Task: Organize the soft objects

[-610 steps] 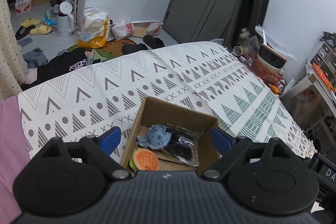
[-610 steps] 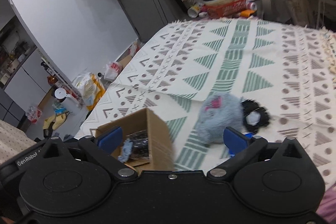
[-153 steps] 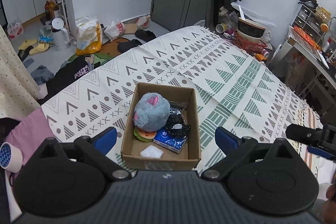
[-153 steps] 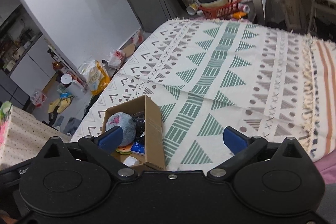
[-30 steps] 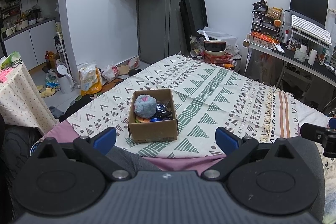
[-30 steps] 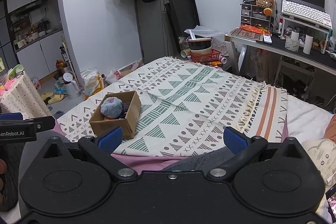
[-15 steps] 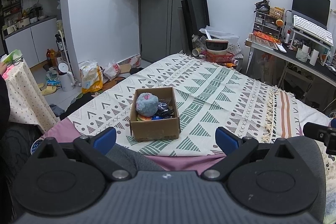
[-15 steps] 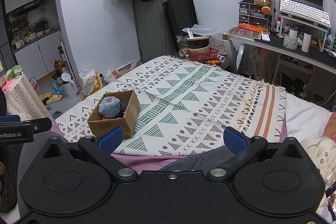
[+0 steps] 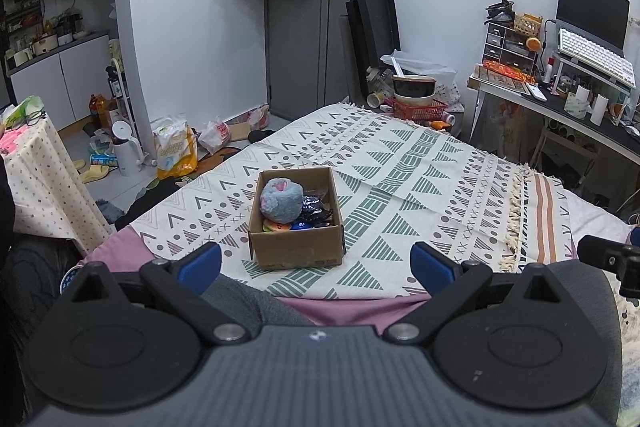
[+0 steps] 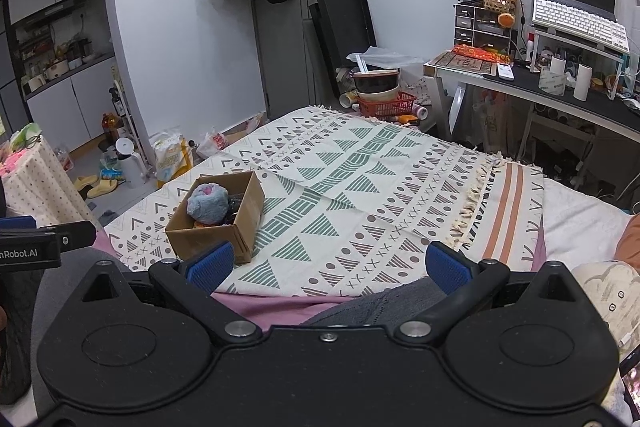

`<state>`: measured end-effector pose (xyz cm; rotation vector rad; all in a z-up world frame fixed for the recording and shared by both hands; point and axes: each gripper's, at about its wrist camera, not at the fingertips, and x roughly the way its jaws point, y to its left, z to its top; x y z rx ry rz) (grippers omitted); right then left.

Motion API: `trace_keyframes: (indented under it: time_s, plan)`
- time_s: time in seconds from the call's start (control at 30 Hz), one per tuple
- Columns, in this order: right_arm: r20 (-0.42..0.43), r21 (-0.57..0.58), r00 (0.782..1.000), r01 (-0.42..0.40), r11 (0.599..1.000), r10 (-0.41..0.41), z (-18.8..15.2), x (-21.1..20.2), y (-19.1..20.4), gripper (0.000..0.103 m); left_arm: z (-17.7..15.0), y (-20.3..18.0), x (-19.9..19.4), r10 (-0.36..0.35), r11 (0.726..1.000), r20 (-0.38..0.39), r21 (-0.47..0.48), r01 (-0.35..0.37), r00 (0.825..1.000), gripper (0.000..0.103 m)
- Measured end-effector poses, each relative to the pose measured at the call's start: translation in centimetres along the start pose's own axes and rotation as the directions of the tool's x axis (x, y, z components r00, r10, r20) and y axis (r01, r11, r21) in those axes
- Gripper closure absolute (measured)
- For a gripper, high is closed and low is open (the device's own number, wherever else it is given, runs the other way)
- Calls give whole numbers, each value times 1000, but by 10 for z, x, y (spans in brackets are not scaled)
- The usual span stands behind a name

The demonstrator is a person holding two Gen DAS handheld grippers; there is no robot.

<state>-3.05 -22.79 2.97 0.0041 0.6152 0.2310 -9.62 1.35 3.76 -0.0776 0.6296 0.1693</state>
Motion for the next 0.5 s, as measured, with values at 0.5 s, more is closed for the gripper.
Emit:
trace_keyframes:
  time_s: [0.5]
  plan:
    - [0,13,1000,-1,1000,1,-1,1,1,0,-1,-3,-1,-2,1000,14,29,1,1000,3]
